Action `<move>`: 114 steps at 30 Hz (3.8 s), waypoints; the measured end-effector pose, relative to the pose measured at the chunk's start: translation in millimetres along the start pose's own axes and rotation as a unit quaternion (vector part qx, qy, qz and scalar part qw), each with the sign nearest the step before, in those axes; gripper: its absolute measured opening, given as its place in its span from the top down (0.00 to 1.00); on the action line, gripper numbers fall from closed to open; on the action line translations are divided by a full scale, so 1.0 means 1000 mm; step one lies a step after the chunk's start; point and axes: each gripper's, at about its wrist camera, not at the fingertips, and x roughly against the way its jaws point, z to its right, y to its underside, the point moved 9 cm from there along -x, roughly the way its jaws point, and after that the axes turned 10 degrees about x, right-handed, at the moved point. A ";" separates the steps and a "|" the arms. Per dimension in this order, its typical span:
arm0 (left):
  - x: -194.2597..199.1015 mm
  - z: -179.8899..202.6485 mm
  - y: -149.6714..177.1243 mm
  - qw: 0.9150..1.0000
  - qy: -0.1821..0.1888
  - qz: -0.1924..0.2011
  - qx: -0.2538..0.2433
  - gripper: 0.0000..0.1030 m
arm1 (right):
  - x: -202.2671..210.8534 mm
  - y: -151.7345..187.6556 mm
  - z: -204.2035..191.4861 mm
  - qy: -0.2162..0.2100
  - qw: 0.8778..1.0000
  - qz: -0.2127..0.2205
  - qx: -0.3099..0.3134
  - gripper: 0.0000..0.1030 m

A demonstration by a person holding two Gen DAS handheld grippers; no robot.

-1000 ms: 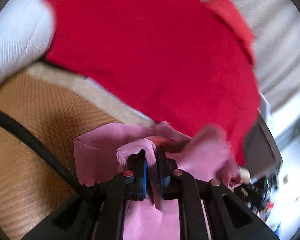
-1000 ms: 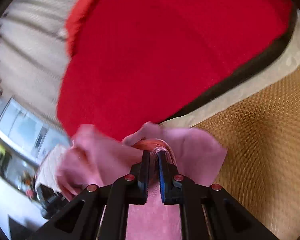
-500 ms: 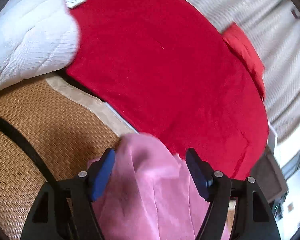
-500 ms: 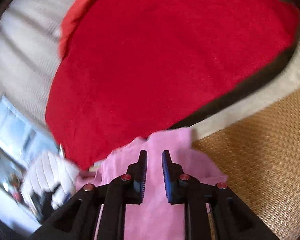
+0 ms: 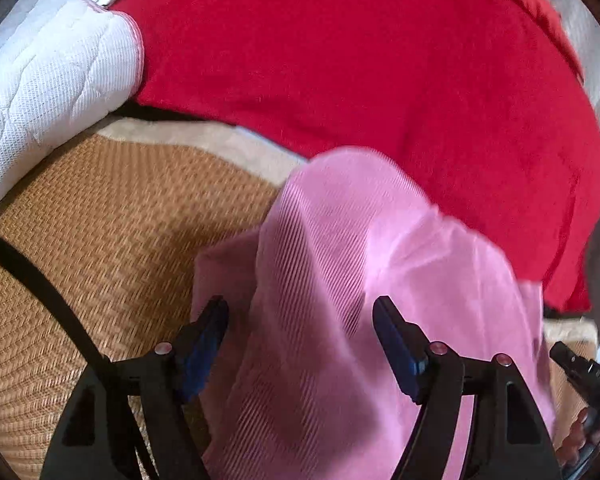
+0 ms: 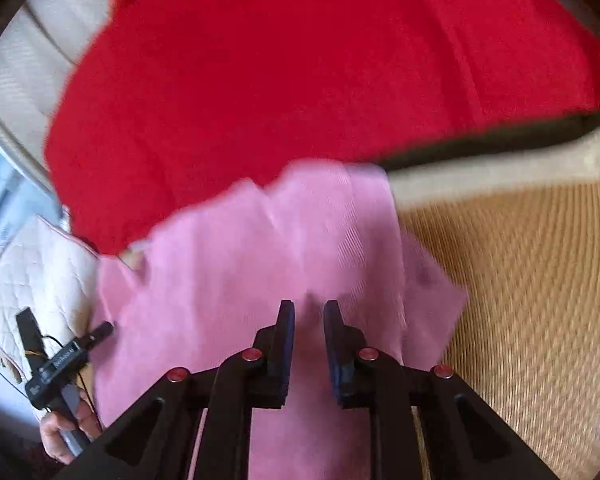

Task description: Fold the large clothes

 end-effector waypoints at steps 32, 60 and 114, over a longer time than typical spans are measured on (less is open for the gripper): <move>0.020 0.028 0.098 0.981 -0.086 -0.015 -0.172 0.17 | 0.030 0.094 -0.038 -0.003 0.995 -0.089 0.037 0.68; 0.026 0.050 0.101 0.961 -0.088 0.173 -0.199 0.16 | 0.180 0.122 0.007 0.069 0.993 0.088 0.039 0.68; 0.161 -0.010 0.112 0.978 -0.072 0.175 -0.091 0.00 | 0.219 0.108 0.015 0.017 0.990 0.137 0.006 0.39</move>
